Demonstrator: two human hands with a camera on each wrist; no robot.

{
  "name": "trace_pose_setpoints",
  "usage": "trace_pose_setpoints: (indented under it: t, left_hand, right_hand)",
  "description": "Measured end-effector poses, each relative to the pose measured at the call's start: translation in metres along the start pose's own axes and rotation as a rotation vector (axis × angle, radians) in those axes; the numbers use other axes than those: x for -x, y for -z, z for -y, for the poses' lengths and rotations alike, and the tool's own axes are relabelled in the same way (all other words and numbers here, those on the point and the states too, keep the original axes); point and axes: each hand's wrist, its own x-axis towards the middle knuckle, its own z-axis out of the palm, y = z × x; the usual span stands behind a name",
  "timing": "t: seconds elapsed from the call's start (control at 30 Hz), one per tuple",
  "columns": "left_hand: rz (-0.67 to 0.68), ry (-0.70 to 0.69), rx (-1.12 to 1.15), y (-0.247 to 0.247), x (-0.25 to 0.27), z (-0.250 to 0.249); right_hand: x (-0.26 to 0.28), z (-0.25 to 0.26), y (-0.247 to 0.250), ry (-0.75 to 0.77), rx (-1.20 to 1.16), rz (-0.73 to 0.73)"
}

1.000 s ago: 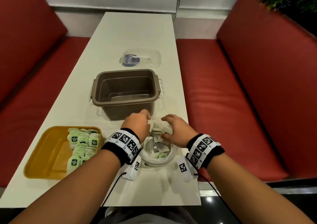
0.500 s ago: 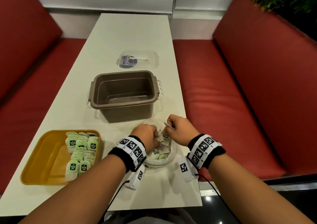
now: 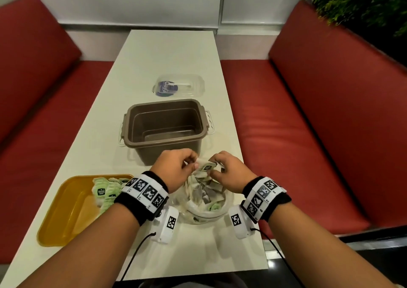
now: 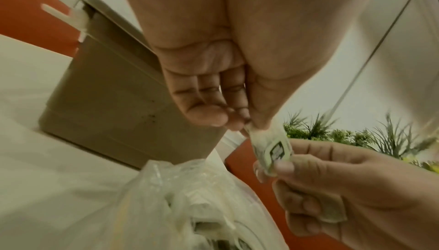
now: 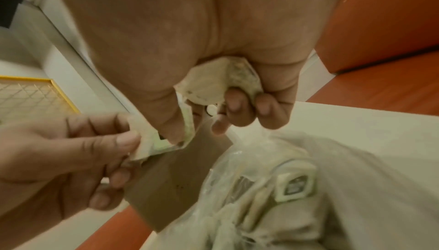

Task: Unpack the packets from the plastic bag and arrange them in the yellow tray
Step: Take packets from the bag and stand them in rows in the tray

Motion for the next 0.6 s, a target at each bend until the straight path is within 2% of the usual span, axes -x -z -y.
trace_pose_setpoints:
  t: [0.07,0.13,0.23,0.4,0.6]
  left_hand:
    - [-0.030,0.040,0.016,0.007,0.006,0.008]
    - [0.034,0.073,-0.063,0.011,0.011,0.017]
    - [0.132,0.074,-0.202,0.019,0.017,0.027]
    - [-0.040,-0.034,-0.068,0.046,0.021,0.027]
    - [-0.100,-0.070,-0.003,0.078,0.029,0.038]
  right_hand:
    - [-0.002,0.010,-0.001,0.024,-0.075,-0.050]
    - [-0.004,0.023,-0.001,0.032,-0.130,-0.066]
    - [-0.007,0.046,-0.003,0.068,-0.093,-0.064]
    - [-0.015,0.077,-0.017,0.137,0.065,-0.042]
    - [-0.022,0.102,-0.036,0.139,-0.009,-0.061]
